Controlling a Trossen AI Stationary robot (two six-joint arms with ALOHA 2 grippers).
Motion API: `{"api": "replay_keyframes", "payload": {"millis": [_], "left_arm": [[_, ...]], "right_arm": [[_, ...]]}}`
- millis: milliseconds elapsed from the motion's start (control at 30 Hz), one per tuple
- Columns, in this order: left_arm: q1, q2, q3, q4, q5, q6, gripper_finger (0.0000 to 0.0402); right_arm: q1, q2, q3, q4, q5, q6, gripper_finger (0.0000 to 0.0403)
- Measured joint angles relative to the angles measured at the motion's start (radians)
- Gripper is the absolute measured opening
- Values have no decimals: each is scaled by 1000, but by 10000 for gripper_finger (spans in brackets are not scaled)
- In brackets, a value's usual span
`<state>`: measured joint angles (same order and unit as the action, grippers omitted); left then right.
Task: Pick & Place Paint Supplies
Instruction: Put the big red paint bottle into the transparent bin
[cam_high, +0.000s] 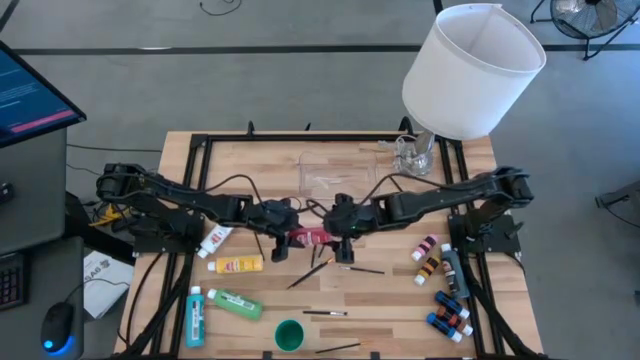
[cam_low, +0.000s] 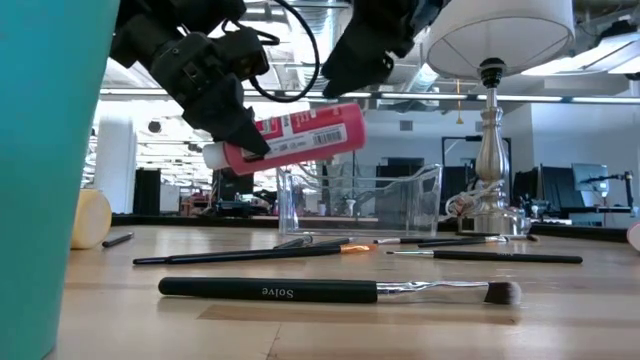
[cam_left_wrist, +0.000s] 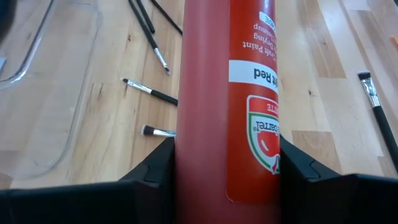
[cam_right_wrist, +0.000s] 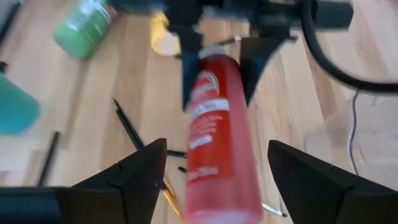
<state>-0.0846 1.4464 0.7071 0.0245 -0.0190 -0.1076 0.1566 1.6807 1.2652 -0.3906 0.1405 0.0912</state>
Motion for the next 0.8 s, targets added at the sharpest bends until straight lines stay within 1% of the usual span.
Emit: {"api": "replay_keyframes", "payload": {"millis": [167,400,800], "left_arm": [[0,0,0,7,-5,22,138],[2,0,0,27,-17,44,138],[2,-1,0,51,-18,51,138]], "right_arm": [[-27,50,31,-69,8,18,284],[-33,104,74,-112,6,14,287],[-33,107,76,-128,6,-9,286]]}}
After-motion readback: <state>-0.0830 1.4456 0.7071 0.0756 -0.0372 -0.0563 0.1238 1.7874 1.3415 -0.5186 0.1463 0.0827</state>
